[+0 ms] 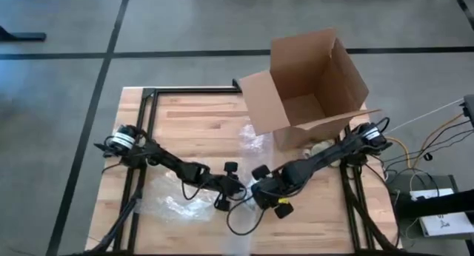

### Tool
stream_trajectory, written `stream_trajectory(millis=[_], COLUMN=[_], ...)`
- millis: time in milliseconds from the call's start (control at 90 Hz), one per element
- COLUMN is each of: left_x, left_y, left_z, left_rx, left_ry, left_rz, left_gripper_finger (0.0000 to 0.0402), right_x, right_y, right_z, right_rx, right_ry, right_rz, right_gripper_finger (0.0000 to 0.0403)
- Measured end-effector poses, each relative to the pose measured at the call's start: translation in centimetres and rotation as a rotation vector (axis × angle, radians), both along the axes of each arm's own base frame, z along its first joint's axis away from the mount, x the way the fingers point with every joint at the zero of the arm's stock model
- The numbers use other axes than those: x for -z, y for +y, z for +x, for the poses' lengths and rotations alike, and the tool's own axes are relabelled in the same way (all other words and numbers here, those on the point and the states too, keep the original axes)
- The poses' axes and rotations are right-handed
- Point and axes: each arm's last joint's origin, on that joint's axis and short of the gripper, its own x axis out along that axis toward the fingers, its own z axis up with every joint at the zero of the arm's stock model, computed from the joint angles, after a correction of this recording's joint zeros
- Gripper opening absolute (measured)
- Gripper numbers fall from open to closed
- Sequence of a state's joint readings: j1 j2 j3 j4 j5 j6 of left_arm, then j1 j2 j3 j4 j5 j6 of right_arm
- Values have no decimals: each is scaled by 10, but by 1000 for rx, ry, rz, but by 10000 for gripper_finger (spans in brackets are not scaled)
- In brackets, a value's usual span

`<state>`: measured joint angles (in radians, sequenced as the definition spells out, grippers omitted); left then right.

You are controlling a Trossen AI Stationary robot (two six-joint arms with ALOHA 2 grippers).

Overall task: Wrap mug
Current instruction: Wrap the blue mug with the right bubble wrap

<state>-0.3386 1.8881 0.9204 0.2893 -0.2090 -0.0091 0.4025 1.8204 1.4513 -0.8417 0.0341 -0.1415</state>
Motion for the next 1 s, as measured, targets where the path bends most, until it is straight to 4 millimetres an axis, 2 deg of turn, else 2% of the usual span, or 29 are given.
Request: stream_trajectory(millis=[367,578,833,1000], left_x=[0,-1,-2,-2], left_y=[-1,0,0,0], left_z=[1,1,2,2], left_rx=[8,7,15,20], left_ry=[-8,-10,-28,-30], left_rz=[-5,-4,13,21], left_gripper_finger=[20,20,20,20], right_x=[-5,-12,8,15], right_y=[-2,-1,3,4], right_z=[4,8,14,16], right_rx=[-49,-155,-318,-343], right_ry=[-76,-99,-57,-39], right_rz=[-150,-167,-130,-113], right_gripper_finger=[154,159,138,99])
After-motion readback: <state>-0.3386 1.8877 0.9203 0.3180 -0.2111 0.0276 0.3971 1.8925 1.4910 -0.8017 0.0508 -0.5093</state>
